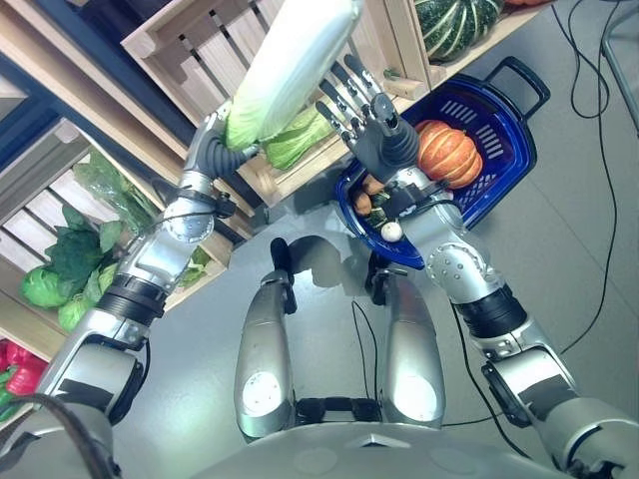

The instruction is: Pick up fruits and vegetables into the basket

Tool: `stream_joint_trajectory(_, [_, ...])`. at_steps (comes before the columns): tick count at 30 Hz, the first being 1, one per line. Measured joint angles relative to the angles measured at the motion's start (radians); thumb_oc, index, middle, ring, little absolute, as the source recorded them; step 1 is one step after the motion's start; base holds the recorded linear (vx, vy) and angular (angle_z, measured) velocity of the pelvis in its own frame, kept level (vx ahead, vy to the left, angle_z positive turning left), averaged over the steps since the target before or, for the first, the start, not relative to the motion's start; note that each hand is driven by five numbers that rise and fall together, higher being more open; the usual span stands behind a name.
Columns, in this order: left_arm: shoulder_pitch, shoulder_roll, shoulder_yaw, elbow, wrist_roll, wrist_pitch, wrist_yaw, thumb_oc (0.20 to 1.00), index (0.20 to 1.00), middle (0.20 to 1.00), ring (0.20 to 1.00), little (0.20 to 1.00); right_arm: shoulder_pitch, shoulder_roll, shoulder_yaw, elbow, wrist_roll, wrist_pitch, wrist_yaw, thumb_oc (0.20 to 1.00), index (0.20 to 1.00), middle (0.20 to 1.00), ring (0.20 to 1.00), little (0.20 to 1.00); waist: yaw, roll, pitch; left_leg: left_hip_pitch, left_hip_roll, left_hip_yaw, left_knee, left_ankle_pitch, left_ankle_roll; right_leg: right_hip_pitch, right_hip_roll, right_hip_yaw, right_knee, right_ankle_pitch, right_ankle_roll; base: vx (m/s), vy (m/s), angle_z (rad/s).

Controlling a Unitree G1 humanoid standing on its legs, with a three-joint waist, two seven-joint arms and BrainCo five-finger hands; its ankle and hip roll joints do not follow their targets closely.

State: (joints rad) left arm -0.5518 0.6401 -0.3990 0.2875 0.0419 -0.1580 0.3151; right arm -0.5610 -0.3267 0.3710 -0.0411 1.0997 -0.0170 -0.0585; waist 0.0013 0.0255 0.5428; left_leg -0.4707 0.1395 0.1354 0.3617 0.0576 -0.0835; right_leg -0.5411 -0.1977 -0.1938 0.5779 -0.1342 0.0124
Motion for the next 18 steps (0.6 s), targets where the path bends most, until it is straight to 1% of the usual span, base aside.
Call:
stream_joint_trajectory(6, [-0.008,-0.001,-0.051,0.000,0.073,0.002,0.006,0.200,0.200,0.200,0.200,0.200,-0.008,0.002,0.011,0.071,-0.015,-0.026,-0.131,1.000,1.000,1.000,1.000,1.000,0.007,-0.006,0.003,0.007,0.000,-0.002,0.000,0.002,0.002,0.013,-0.001,-0.006,-0.003,0.000,0.001,0.00,-0.010,0.02])
stream_joint_trajectory(10, [-0.031,-0.007,-0.089,0.000,0.126,0.003,0.012,0.200,0.200,0.200,0.200,0.200,-0.011,0.001,0.019,0.118,-0.022,-0.043,-0.186,1.000,1.000,1.000,1.000,1.000,0.007,-0.008,0.004,0.012,0.000,-0.002,0.000,0.003,-0.001,0.020,-0.001,-0.007,-0.006,0.002,-0.003,0.00,0.000,0.00])
stream_joint_trajectory(12, [-0.041,-0.009,-0.097,0.000,0.152,0.017,0.021,0.200,0.200,0.200,0.200,0.200,-0.011,0.003,0.022,0.127,-0.023,-0.049,-0.204,1.000,1.000,1.000,1.000,1.000,0.007,-0.008,0.004,0.018,0.000,-0.002,0.000,0.001,-0.001,0.028,-0.001,-0.008,-0.009,0.002,-0.003,0.00,0.000,0.00])
stream_joint_trajectory(15, [-0.067,-0.009,-0.099,0.000,0.229,0.054,0.051,0.200,0.200,0.200,0.200,0.200,-0.014,0.002,0.022,0.136,-0.045,-0.050,-0.246,1.000,1.000,1.000,1.000,1.000,0.007,-0.008,0.004,0.028,0.000,-0.005,0.000,0.000,0.000,0.040,-0.001,-0.010,-0.014,0.001,-0.002,0.00,0.001,0.01])
stream_joint_trajectory(18, [-0.085,-0.006,-0.099,-0.001,0.278,0.101,0.052,0.200,0.200,0.200,0.200,0.200,-0.029,-0.001,0.026,0.163,-0.064,-0.048,-0.283,1.000,1.000,1.000,1.000,1.000,0.007,-0.008,0.004,0.028,0.000,-0.004,0.000,0.000,0.000,0.041,-0.001,-0.010,-0.017,0.000,0.005,0.00,0.000,0.00])
